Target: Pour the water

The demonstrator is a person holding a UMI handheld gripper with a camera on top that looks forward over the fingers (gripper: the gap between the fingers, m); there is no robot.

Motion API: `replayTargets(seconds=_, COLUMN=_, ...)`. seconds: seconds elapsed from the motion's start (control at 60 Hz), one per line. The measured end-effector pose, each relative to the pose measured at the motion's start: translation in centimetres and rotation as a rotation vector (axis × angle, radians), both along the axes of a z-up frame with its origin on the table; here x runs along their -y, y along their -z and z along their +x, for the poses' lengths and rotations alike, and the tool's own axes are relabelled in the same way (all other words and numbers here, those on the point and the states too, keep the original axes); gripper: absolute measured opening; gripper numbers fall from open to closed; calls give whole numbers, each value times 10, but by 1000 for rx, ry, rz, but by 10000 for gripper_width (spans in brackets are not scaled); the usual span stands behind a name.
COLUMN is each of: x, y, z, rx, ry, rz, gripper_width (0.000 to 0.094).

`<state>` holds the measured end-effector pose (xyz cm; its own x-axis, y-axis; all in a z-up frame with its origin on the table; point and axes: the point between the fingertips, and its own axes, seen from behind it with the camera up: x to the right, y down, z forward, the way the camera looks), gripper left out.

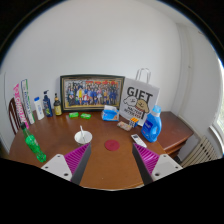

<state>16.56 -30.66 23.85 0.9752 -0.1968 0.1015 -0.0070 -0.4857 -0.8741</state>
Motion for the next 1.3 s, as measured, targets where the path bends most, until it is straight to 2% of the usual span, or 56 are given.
replayTargets(seconds=0.183, x=2, y=10, z=-28, rx=12, ry=8, rz=-3, gripper_width=854)
replayTargets(seconds=0.317, x=9, y=30, z=-78, rx=-6, ry=-26, rz=-32, gripper_width=855)
replayTargets(seconds=0.567, x=20, y=95, z=-228, rx=-76, ry=-192, rz=-65, gripper_width=859)
replayTargets(seconds=0.767, x=-13, y=122, z=-335, rx=-97, ry=-304, rz=14, gripper_width=858)
replayTargets(seconds=0.85, x=-39, y=125, z=-356, rx=-107, ry=-299, rz=70, gripper_width=858)
replayTargets(seconds=1.067, x=-104, y=155, z=-370, rx=-109, ry=-256, rz=138, gripper_width=851)
replayTargets(seconds=1.133, x=-116, y=161, z=-369, rx=-96, ry=-251, rz=154, gripper_width=771)
replayTargets(seconds=1.217, x=-125, y=165, z=-365, rx=-58, ry=-243, rz=170, gripper_width=542)
replayTargets(seconds=1.25, x=-128, y=163, z=-367, rx=-55, ry=-253, rz=190, gripper_width=539)
replayTargets(seconds=1.3, x=-129, y=163, z=-368, rx=-45, ry=-268, rz=198, gripper_width=486)
